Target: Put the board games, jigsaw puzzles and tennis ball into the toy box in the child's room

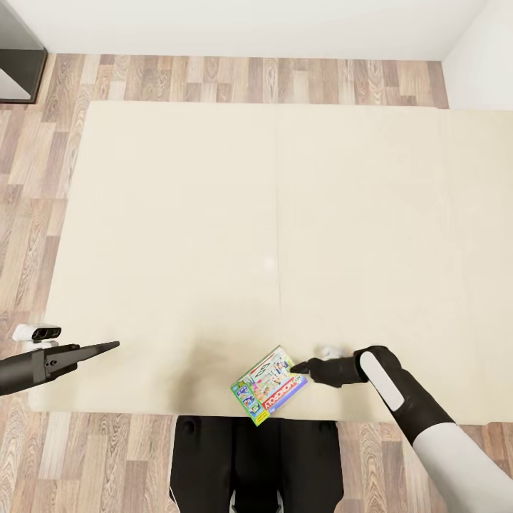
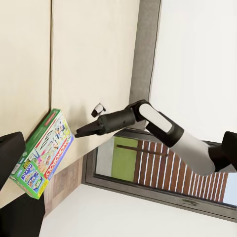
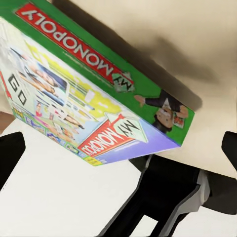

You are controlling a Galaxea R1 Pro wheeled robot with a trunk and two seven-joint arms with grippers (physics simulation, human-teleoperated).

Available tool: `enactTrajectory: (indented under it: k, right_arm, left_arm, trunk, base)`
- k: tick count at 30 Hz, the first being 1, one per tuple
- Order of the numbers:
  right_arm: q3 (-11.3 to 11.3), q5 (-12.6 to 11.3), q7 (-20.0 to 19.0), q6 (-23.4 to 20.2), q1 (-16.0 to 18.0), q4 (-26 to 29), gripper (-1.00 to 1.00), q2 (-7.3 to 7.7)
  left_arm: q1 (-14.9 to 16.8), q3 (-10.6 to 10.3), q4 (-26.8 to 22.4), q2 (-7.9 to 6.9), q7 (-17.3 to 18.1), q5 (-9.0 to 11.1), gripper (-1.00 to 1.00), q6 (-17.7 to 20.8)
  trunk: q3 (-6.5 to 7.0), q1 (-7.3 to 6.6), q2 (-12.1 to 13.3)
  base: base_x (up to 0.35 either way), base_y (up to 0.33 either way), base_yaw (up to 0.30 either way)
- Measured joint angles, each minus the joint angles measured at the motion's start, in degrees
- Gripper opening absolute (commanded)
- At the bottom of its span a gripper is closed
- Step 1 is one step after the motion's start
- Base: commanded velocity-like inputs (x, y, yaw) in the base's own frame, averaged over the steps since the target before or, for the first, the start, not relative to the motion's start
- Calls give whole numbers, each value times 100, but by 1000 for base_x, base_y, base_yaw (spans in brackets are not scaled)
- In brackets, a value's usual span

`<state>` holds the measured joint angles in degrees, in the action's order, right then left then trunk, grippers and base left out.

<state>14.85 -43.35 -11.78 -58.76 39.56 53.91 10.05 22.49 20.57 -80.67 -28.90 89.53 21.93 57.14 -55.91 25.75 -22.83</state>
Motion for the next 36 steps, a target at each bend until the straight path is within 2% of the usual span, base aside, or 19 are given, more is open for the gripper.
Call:
enactTrajectory:
  k: [2,7,23,31,36]
  right_arm:
    - [0,9,-181,19,-48,4,100,22]
    - [0,19,-357,33,-122,3,100,39]
    - [8,56,-391,59,-202,-39,100,-6]
    - [73,91,-377,553,-199,-111,100,-63]
    - [80,112,-366,694,-199,-297,100,-193]
  left_arm:
    - [0,0,0,0,-1,0,100,0]
    - [0,0,0,0,1,0,100,0]
    - [0,1,0,0,6,2,100,0]
    - [0,2,0,-2,7,1,100,0]
    - [0,0,0,-24,7,3,100,0]
  trunk:
    - [0,0,0]
    - [0,0,0]
    - [0,0,0]
    - [0,0,0]
    - [0,0,0]
  base:
    - [0,0,0]
    - [0,0,0]
    - [0,0,0]
    - [0,0,0]
    - [0,0,0]
